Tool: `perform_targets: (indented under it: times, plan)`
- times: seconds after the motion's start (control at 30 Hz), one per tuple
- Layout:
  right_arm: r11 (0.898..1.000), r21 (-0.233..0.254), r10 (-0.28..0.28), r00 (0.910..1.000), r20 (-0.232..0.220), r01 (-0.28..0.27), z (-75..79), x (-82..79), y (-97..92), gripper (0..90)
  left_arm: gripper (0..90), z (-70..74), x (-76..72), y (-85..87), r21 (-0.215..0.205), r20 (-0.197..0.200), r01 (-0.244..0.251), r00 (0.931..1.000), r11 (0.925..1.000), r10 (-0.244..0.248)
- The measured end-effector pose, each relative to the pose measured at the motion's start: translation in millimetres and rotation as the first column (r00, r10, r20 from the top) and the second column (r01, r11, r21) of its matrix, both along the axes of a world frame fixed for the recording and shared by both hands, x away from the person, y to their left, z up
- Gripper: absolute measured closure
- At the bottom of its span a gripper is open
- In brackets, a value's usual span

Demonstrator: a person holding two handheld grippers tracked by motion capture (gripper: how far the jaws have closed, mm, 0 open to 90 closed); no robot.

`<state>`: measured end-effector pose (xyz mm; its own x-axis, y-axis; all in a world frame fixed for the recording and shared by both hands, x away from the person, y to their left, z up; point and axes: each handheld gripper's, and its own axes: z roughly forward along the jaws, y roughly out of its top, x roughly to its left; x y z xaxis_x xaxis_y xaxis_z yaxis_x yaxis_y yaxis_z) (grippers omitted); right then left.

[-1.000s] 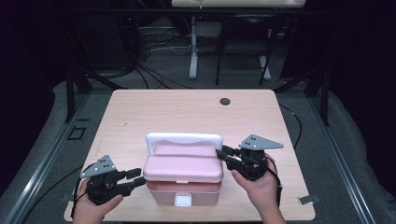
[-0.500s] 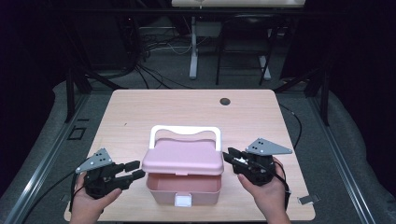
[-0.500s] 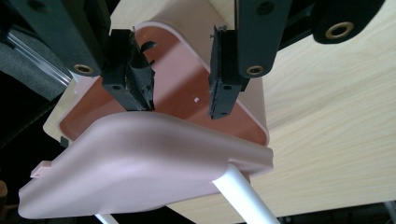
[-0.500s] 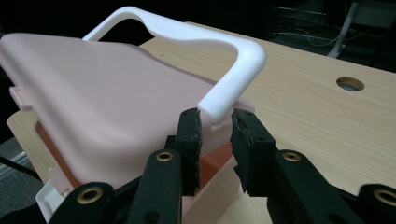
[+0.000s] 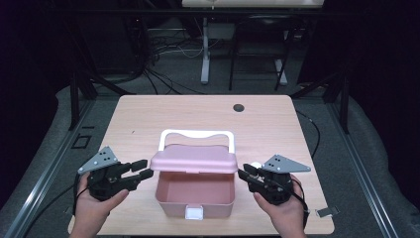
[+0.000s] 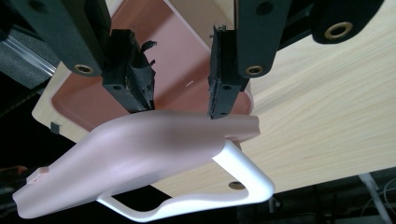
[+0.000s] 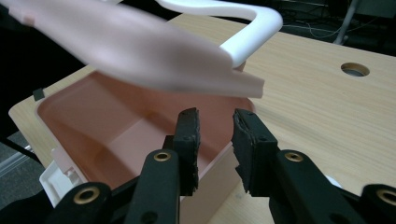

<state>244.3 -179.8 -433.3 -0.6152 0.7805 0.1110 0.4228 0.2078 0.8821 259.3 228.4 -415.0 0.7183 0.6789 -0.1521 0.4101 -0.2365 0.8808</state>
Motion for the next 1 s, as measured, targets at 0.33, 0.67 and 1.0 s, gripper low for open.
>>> perform_targets:
  times: [0.33, 0.67, 1.0]
  plan:
    - [0.999, -0.024, 0.023, 0.9991, -0.036, -0.024, -14.8, 0.9, 12.1, 67.2, 63.6, 10.9, 12.0, -4.6, -0.021, 0.038, -0.01, 0.9992, 0.9997, 0.011]
    - [0.997, -0.066, 0.024, 0.9971, -0.072, -0.029, -32.8, 1.5, 22.3, 64.6, 65.9, 14.3, 20.9, -11.3, -0.032, 0.05, -0.008, 0.9987, 0.9995, 0.009]
    - [0.996, -0.092, -0.002, 0.9944, -0.106, -0.007, -48.7, 4.8, 25.5, 59.0, 66.6, 15.5, 22.7, -11.8, -0.039, 0.048, -0.015, 0.9987, 0.9991, 0.017]
